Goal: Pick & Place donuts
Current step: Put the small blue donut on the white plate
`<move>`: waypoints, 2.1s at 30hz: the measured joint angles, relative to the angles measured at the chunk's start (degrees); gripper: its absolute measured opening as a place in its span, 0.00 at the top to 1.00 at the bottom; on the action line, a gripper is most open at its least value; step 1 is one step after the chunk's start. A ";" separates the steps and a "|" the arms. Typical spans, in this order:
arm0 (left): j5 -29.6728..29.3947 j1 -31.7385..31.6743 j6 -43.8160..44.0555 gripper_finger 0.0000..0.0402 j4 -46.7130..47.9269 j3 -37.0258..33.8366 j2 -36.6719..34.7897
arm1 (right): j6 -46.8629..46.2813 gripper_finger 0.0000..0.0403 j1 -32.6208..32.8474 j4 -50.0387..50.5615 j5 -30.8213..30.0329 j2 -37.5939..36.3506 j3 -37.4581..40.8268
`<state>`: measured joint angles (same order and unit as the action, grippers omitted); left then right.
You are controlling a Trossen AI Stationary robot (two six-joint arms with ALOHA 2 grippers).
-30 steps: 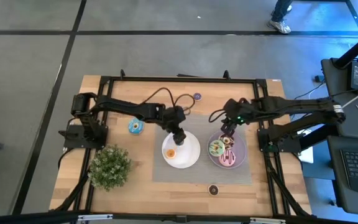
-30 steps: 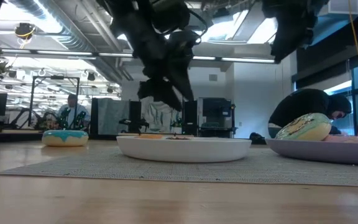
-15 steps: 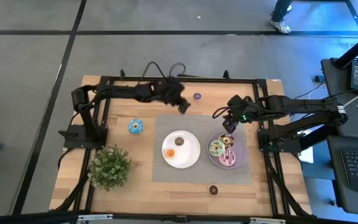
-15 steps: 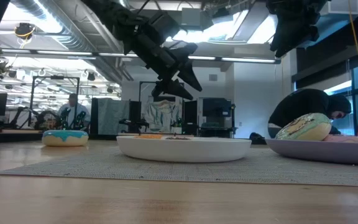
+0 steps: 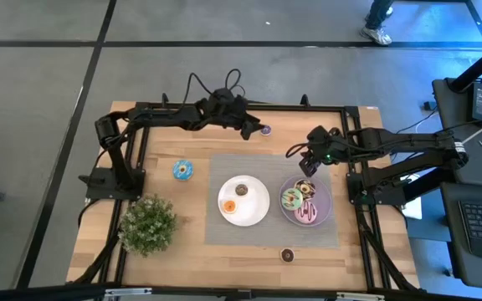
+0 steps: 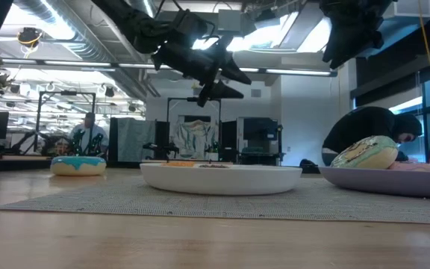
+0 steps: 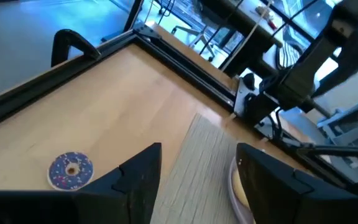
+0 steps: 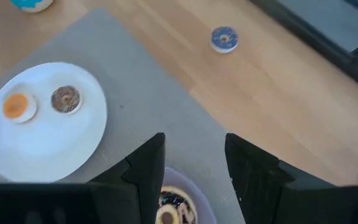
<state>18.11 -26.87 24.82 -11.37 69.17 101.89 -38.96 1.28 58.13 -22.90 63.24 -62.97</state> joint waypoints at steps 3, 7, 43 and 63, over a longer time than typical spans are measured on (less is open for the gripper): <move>0.02 0.15 -2.08 0.45 0.89 0.00 0.00 | 0.00 0.58 0.00 0.00 -1.24 0.00 0.00; 0.11 -0.22 -1.53 0.39 -0.73 0.00 0.02 | 0.00 0.58 0.00 0.00 -1.50 0.00 0.01; -13.97 -2.64 2.27 0.37 37.06 26.46 16.74 | -4.50 0.58 0.00 -0.35 -3.12 0.02 0.01; -18.93 -0.85 1.45 0.37 40.30 36.15 27.45 | -5.79 0.58 0.00 -0.46 -2.96 0.02 0.00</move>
<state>-0.82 -27.72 26.27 28.93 105.32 129.34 -44.75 1.28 57.66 -25.86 63.26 -62.96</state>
